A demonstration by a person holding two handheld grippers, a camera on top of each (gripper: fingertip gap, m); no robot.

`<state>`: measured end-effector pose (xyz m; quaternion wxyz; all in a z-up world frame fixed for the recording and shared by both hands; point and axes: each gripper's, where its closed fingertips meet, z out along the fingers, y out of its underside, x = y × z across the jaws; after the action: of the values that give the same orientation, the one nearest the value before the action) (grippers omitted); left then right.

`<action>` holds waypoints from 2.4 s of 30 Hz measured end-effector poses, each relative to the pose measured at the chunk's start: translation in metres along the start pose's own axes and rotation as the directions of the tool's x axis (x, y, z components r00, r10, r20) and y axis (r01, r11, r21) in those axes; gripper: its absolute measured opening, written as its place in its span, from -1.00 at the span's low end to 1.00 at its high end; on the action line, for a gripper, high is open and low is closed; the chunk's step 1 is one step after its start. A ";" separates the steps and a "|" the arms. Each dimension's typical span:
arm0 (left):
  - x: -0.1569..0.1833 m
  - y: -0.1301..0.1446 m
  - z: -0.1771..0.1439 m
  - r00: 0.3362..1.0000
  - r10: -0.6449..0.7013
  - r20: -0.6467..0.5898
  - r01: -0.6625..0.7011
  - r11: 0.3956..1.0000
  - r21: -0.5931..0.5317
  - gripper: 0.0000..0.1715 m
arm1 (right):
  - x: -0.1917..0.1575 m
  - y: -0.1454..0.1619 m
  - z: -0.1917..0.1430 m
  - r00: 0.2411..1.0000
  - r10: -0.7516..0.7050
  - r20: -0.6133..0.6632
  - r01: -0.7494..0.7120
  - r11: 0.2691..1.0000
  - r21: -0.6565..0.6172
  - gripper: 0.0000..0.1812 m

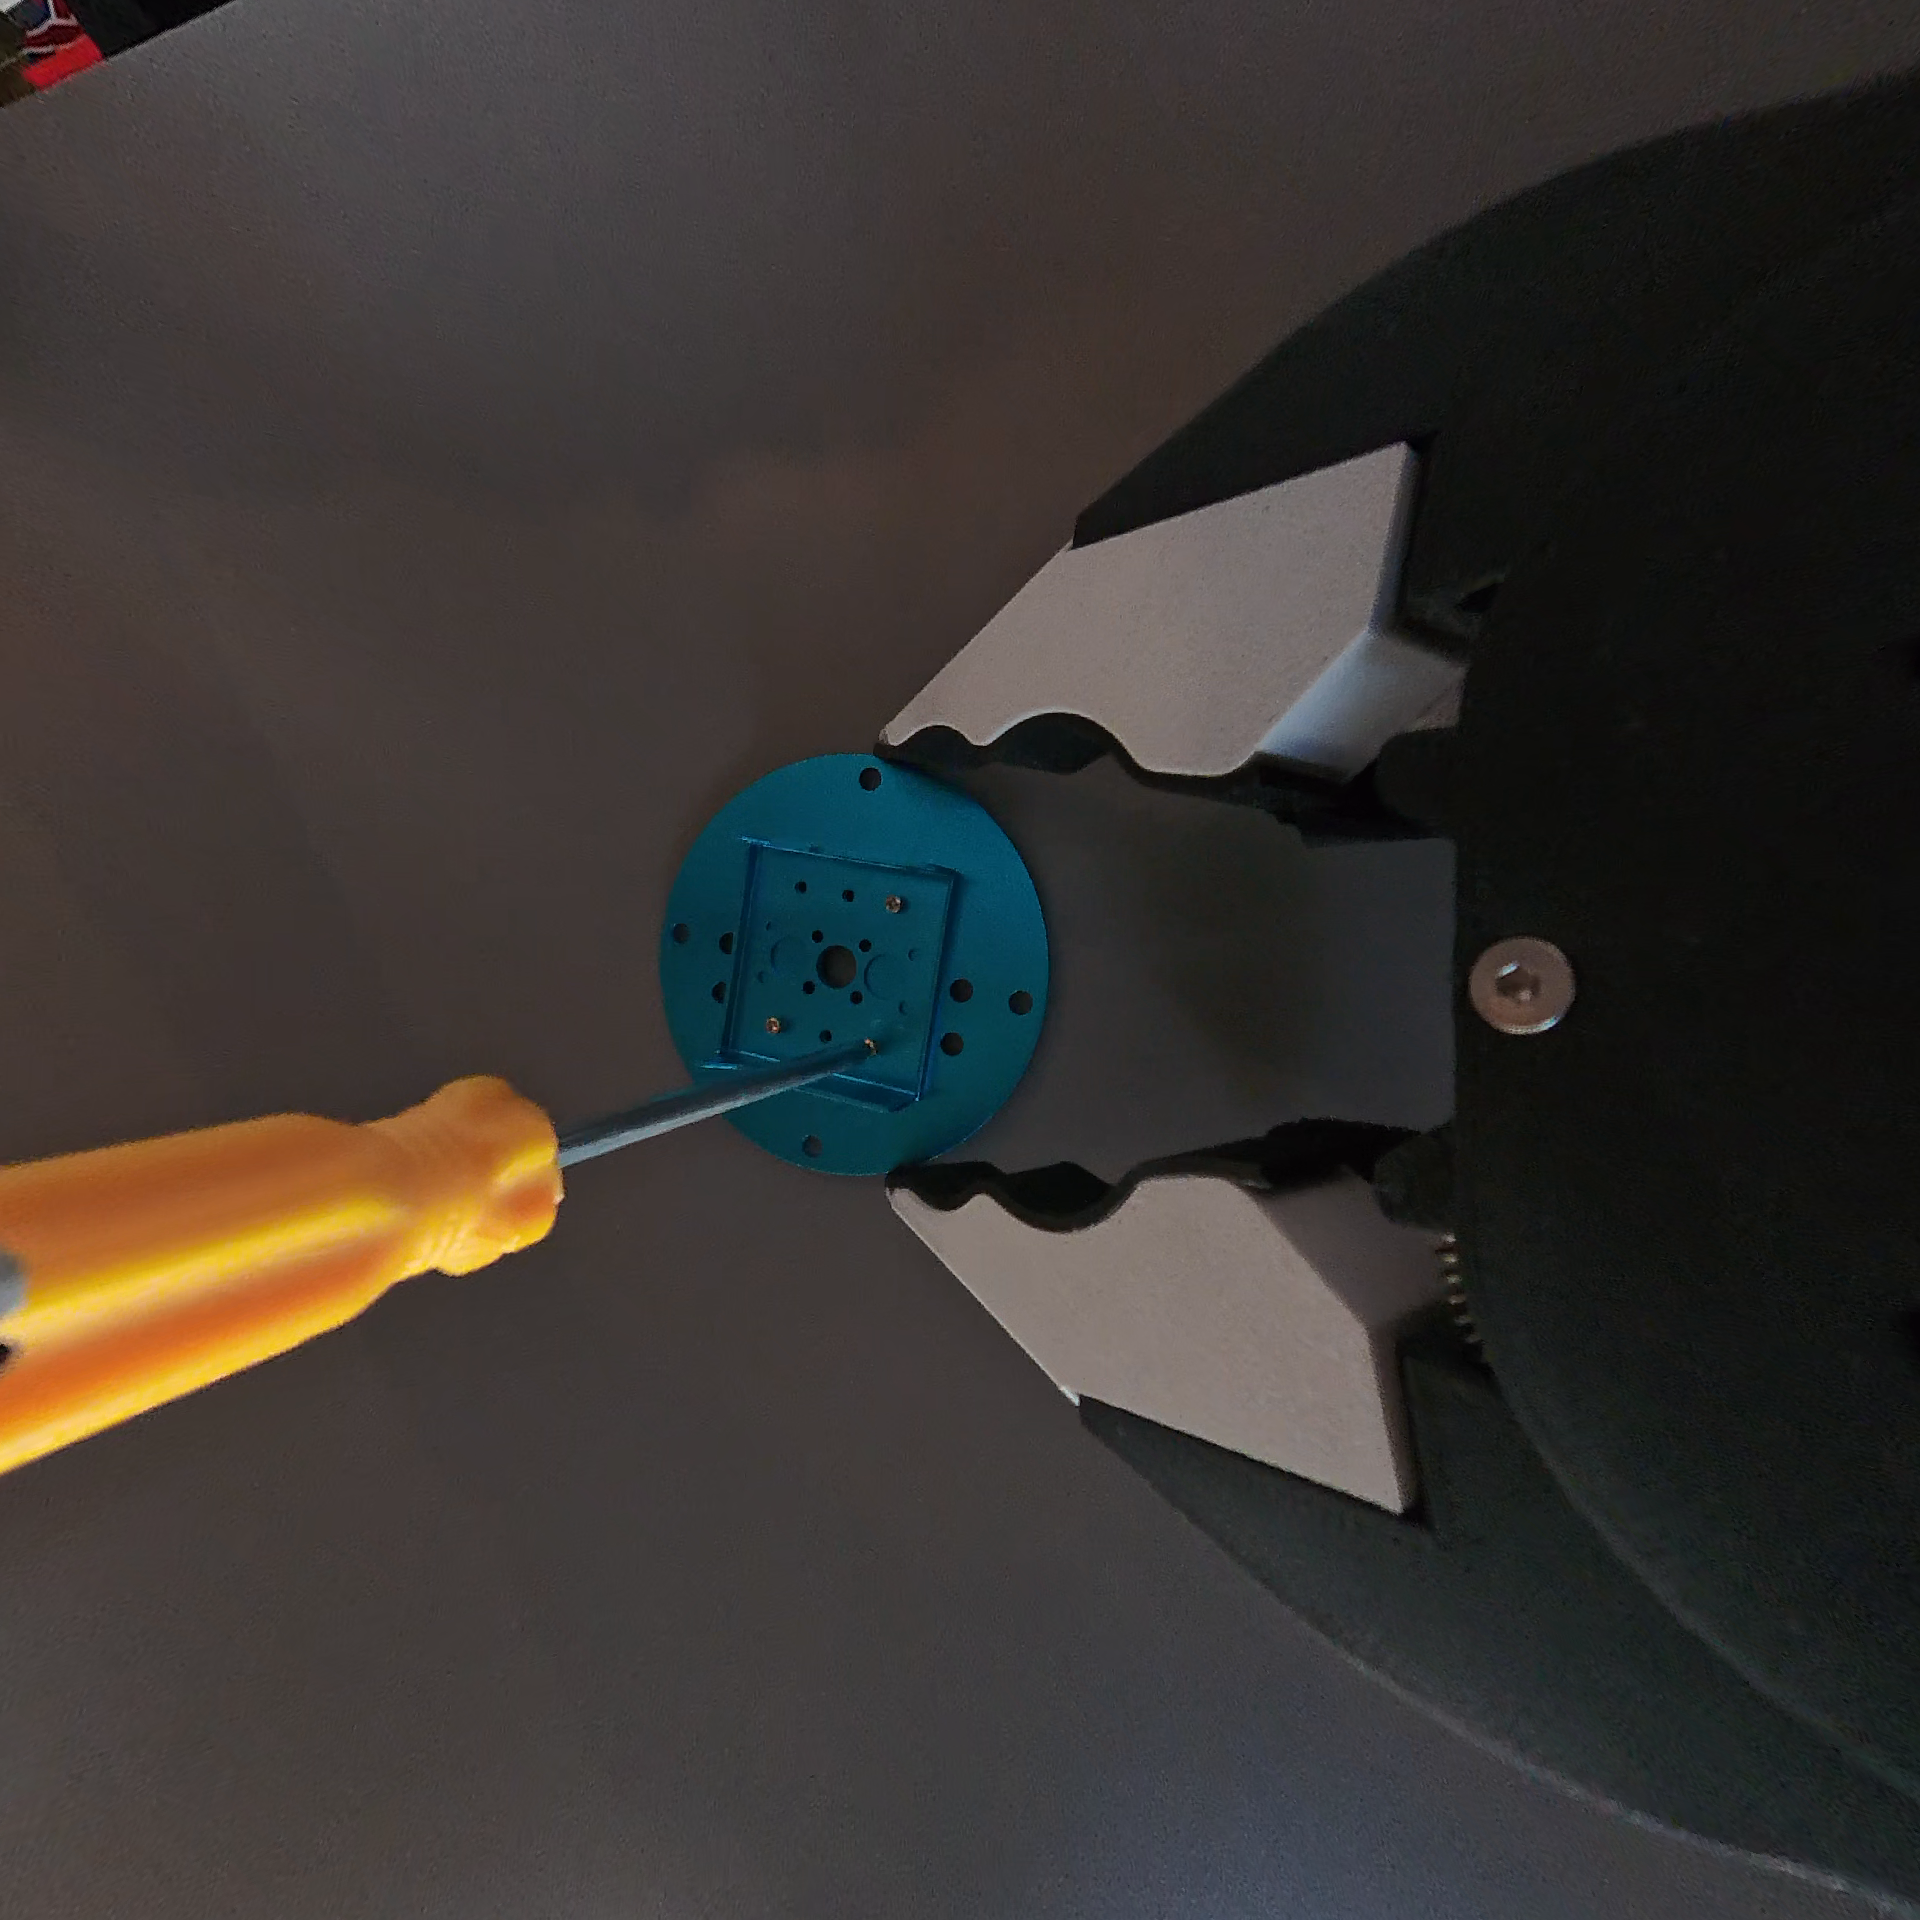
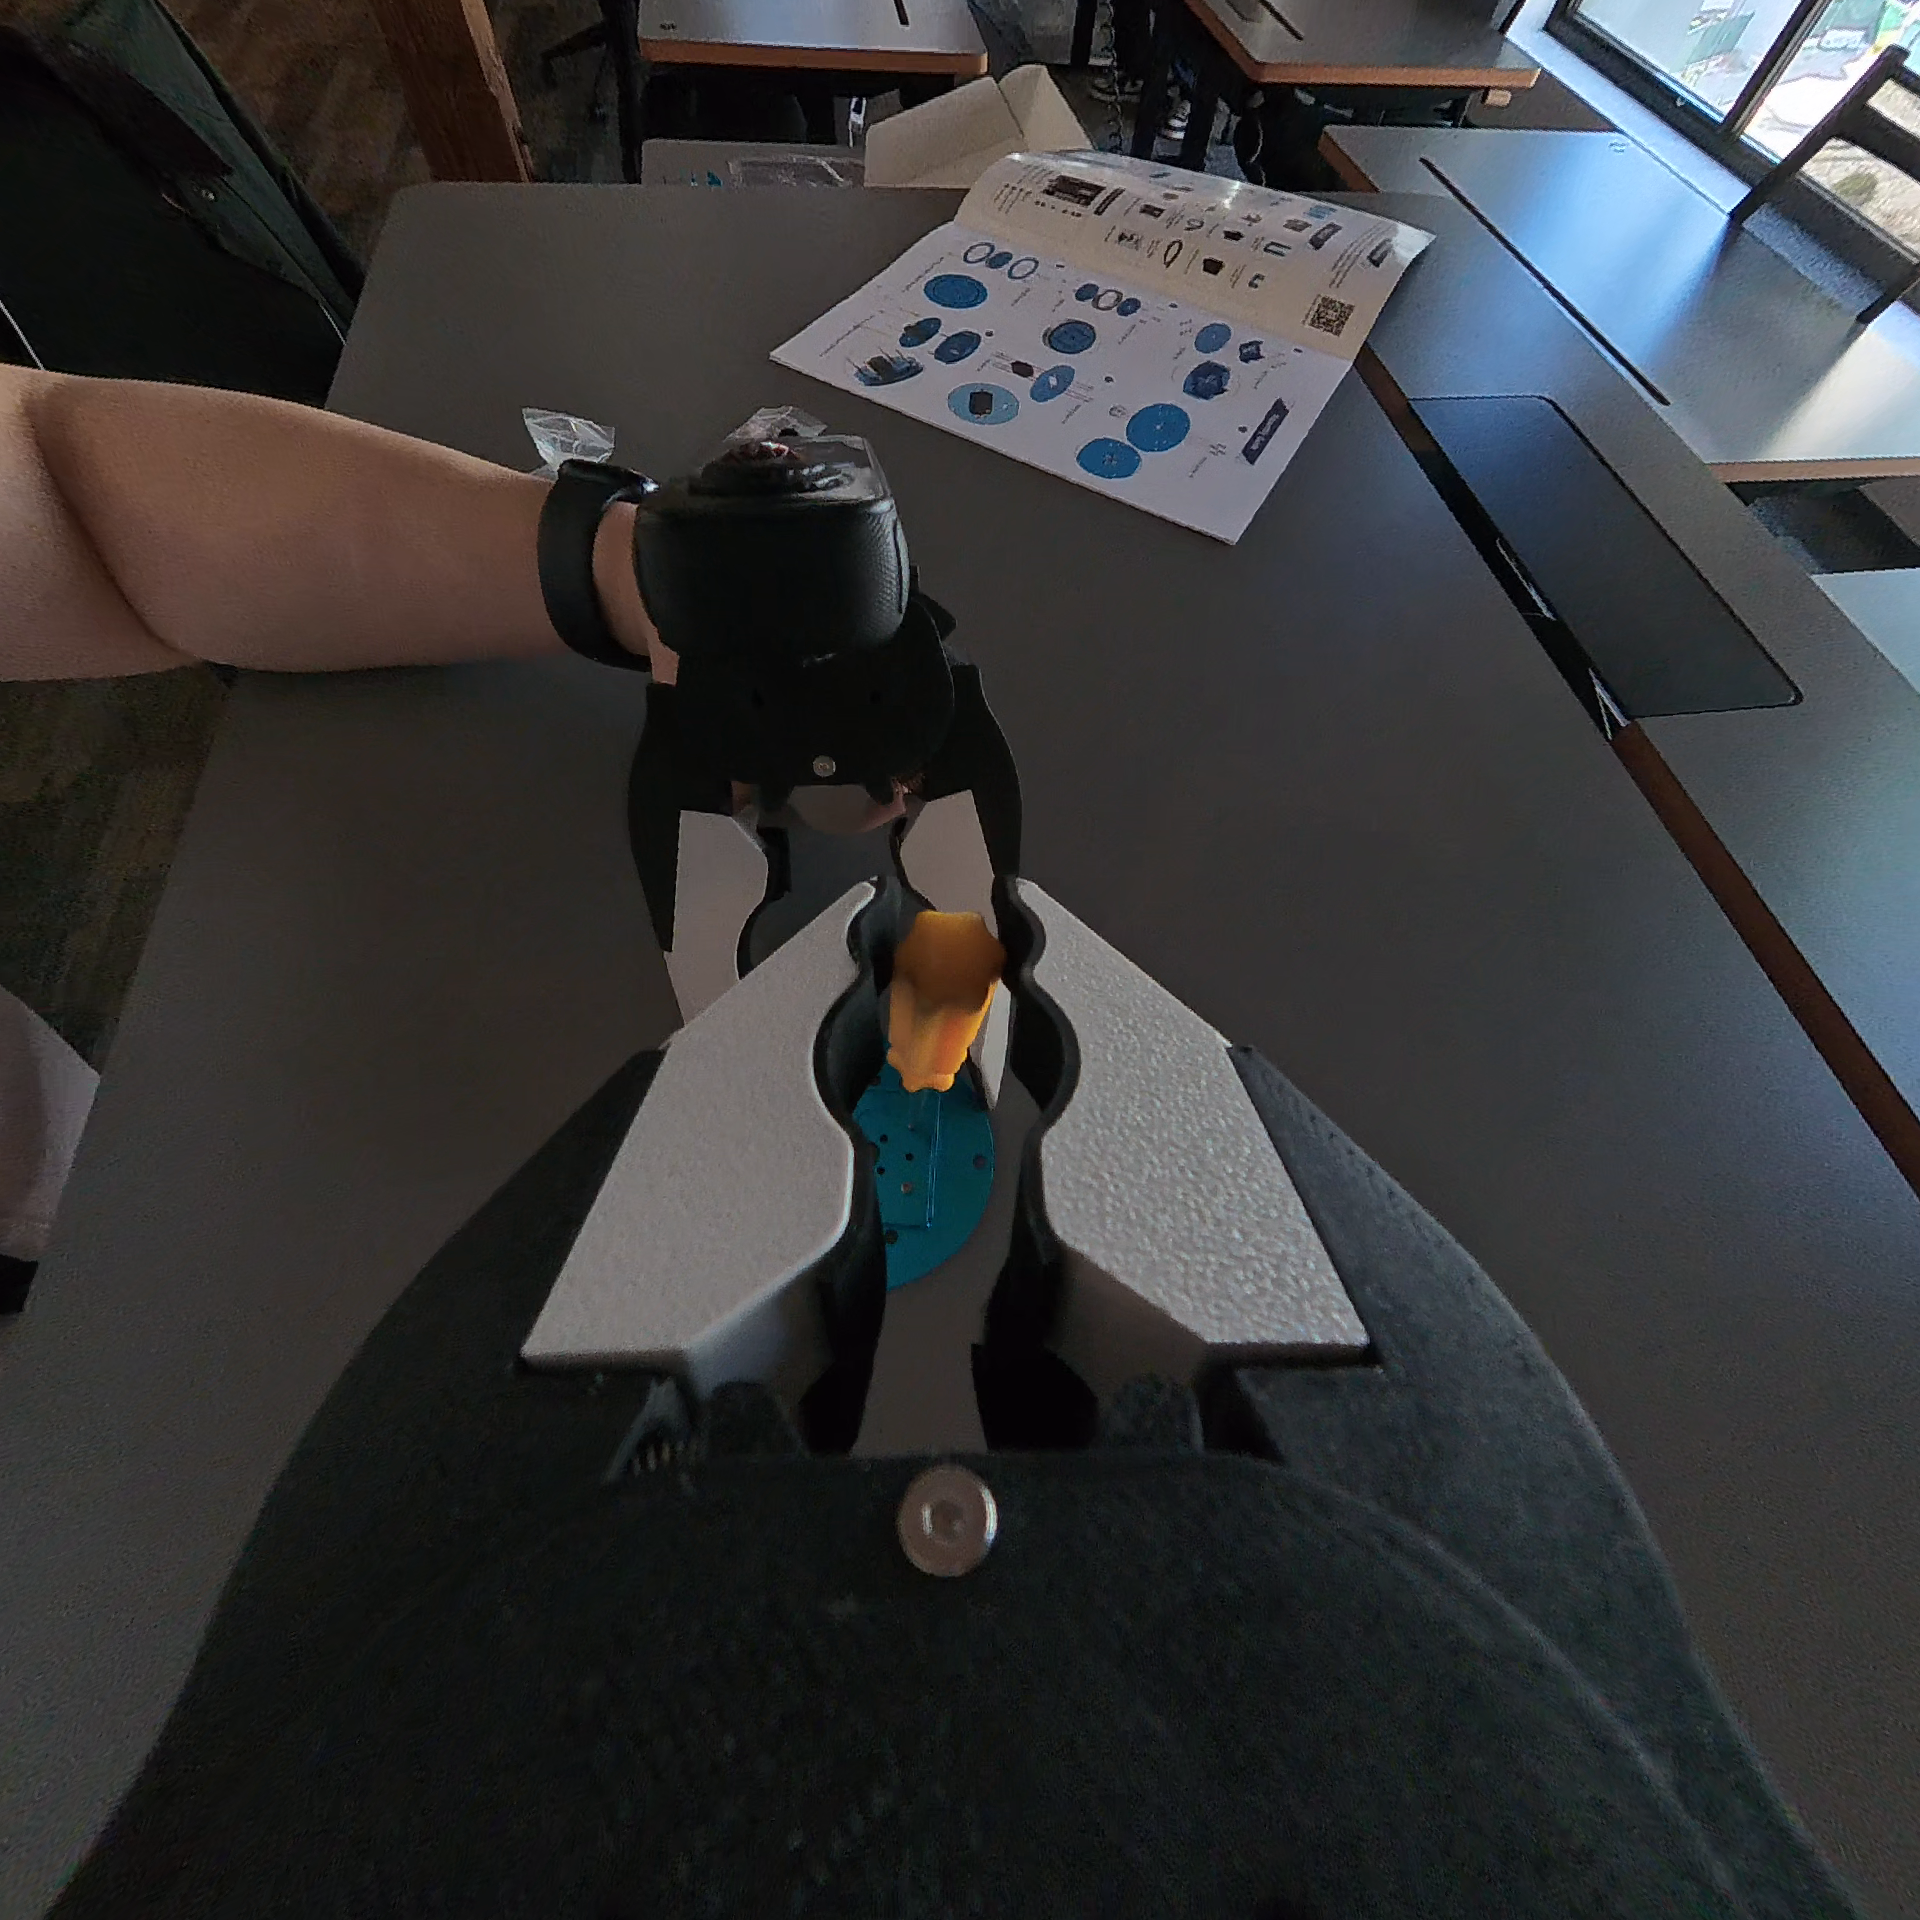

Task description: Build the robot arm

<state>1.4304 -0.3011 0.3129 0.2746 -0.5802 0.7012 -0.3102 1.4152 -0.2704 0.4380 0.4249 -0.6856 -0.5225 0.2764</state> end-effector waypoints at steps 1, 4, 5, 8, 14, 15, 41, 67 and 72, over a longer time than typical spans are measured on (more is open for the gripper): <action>0.000 0.000 0.000 1.000 0.000 0.001 0.000 1.000 -0.001 -0.12 | 0.001 0.000 0.000 1.000 0.002 -0.003 -0.002 1.000 -0.001 -0.80; 0.000 0.000 0.000 1.000 -0.004 0.010 0.004 1.000 -0.007 -0.12 | 0.004 0.002 -0.002 1.000 0.017 -0.025 -0.017 1.000 -0.004 -0.80; 0.000 -0.001 0.000 1.000 -0.003 0.015 0.003 1.000 -0.011 -0.12 | 0.004 0.002 -0.003 0.999 0.028 -0.031 -0.029 1.000 -0.007 -0.80; -0.001 -0.002 -0.001 0.999 0.010 0.041 -0.009 1.000 -0.022 -0.12 | 0.011 0.006 -0.005 0.992 0.072 -0.107 -0.075 0.997 -0.025 -0.80; 0.000 -0.002 0.000 0.999 -0.012 0.048 0.014 0.999 -0.029 -0.12 | 0.009 0.005 -0.004 0.970 0.101 -0.219 -0.112 0.993 -0.037 -0.80; 0.000 -0.002 0.000 0.999 -0.021 0.043 0.022 0.999 -0.028 -0.12 | 0.007 0.003 -0.003 0.970 0.092 -0.223 -0.103 0.994 -0.038 -0.80; 0.001 -0.002 0.001 0.999 -0.038 0.025 0.038 0.999 -0.015 -0.12 | -0.006 0.033 0.021 0.994 -0.001 -0.105 -0.031 0.953 -0.301 -0.73; 0.002 -0.001 0.002 0.999 -0.032 0.021 0.033 0.999 -0.016 -0.12 | -0.006 0.035 0.012 0.995 -0.103 -0.001 0.093 0.901 -0.424 -0.31; 0.001 -0.001 0.002 0.999 -0.031 0.022 0.031 0.999 -0.019 -0.12 | -0.008 0.031 -0.002 0.985 -0.163 0.052 0.169 0.891 -0.421 -0.25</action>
<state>1.4323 -0.3029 0.3125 0.2717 -0.5969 0.6921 -0.3014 1.4292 -0.2816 0.4113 0.2836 -0.7122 -0.6300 0.1242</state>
